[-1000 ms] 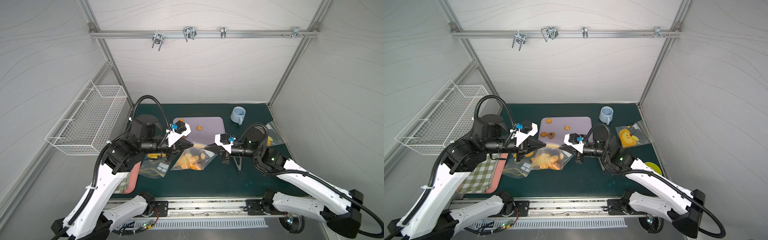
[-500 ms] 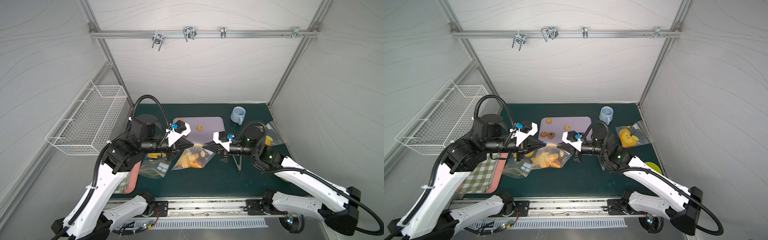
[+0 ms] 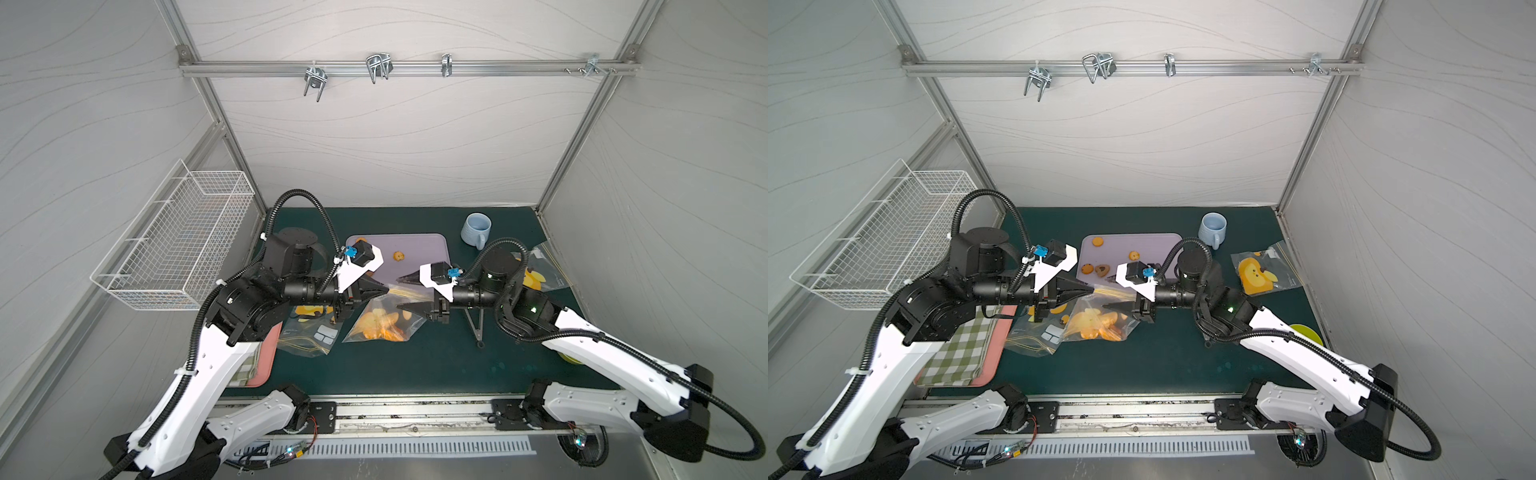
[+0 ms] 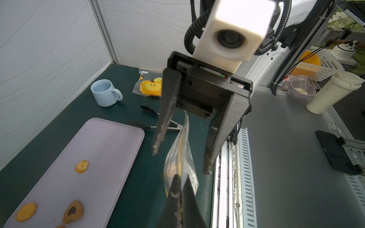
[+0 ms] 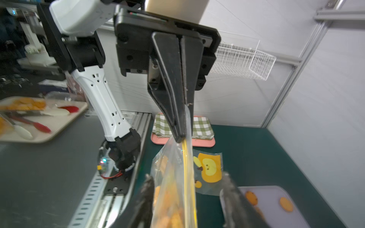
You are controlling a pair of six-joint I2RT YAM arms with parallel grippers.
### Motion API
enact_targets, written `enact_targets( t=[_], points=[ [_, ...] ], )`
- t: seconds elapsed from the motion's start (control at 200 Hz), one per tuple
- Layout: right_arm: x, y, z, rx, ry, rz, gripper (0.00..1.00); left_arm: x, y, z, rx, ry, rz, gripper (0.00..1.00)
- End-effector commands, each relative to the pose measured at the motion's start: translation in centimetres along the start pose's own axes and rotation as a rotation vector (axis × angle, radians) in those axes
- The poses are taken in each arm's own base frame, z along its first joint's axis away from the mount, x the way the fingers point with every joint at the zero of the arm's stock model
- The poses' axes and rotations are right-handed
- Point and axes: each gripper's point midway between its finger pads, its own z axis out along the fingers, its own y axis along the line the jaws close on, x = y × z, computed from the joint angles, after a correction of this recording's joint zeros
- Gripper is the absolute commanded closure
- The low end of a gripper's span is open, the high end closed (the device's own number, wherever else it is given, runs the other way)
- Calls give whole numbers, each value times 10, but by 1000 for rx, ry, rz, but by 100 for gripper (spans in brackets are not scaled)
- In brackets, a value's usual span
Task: Put the cookies into a resealable bag to prevent moisture
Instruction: Close the ziploc bag at the center of the board.
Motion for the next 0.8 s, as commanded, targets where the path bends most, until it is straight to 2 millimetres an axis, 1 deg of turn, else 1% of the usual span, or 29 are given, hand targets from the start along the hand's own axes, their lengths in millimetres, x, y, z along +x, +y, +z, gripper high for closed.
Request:
enact_targets(
  t=[0.0,0.09,0.095,0.125,0.14,0.155,0.18,0.205,0.22,0.235,0.25,0.26,0.4,0.405,0.44,0.46,0.48,0.5,0.515,0.525,0.54,0.545,0.69,0.725,0.745,0.755,0.775,0.785,0.795],
  points=[
    [-17,1,3,-16,-37,-25,100,-17,-1,-3,7,-59,54,100],
    [-20,2,6,-21,-47,-30,100,-17,-1,-3,7,-58,52,100],
    [-20,2,6,-20,-48,-31,97,-16,-1,-3,7,-57,52,100],
    [-21,2,6,-25,-53,-35,66,-16,-2,-3,8,-57,52,100],
    [-22,3,6,-27,-55,-38,54,-16,-1,-3,7,-57,52,100],
    [-22,3,7,-29,-56,-38,48,-16,-1,-3,7,-58,52,100],
    [-22,3,8,-30,-58,-38,46,-16,-1,-3,7,-57,49,100],
    [-23,3,8,-29,-59,-38,49,-16,-1,-3,7,-56,50,100],
    [-23,4,9,-32,-59,-37,56,-16,-2,-3,10,-57,51,100],
    [-23,4,9,-33,-60,-37,71,-16,-2,-3,10,-57,51,100],
    [-23,3,10,-33,-57,-36,94,-16,-2,-3,9,-58,51,100],
    [-23,3,10,-32,-56,-35,100,-16,-2,-3,9,-57,50,100],
    [-22,3,13,-37,-48,-29,100,-17,-2,-3,8,-58,51,100],
    [-22,3,13,-36,-49,-29,98,-16,-2,-3,8,-57,51,100],
    [-23,3,13,-35,-53,-32,64,-16,-2,-3,7,-57,51,100],
    [-22,3,14,-34,-53,-33,53,-16,-1,-3,7,-55,50,100],
    [-22,3,13,-32,-55,-34,51,-16,-1,-3,8,-55,50,100],
    [-23,2,13,-27,-57,-34,53,-16,-1,-3,8,-55,51,100],
    [-22,2,13,-27,-55,-32,61,-16,-2,-3,9,-55,52,100],
    [-21,2,13,-27,-55,-30,72,-16,-2,-3,9,-55,51,100],
    [-22,2,13,-26,-55,-29,95,-15,-2,-2,10,-54,50,100],
    [-22,2,13,-25,-55,-29,100,-15,-1,-2,10,-54,50,100],
    [-19,1,11,-16,-35,-32,100,-16,-1,-3,4,-54,55,100],
    [-18,2,10,-14,-34,-42,59,-16,-1,-4,3,-54,55,100],
    [-17,2,10,-10,-33,-45,44,-16,-1,-4,1,-55,57,100],
    [-16,2,9,-8,-33,-46,42,-16,-1,-4,0,-54,58,100],
    [-15,2,9,-4,-32,-46,41,-16,-1,-4,-1,-55,59,100],
    [-14,1,8,2,-31,-45,43,-16,-1,-4,-1,-55,59,100],
    [-13,1,8,6,-29,-44,50,-16,-1,-4,0,-55,59,100]
  ],
)
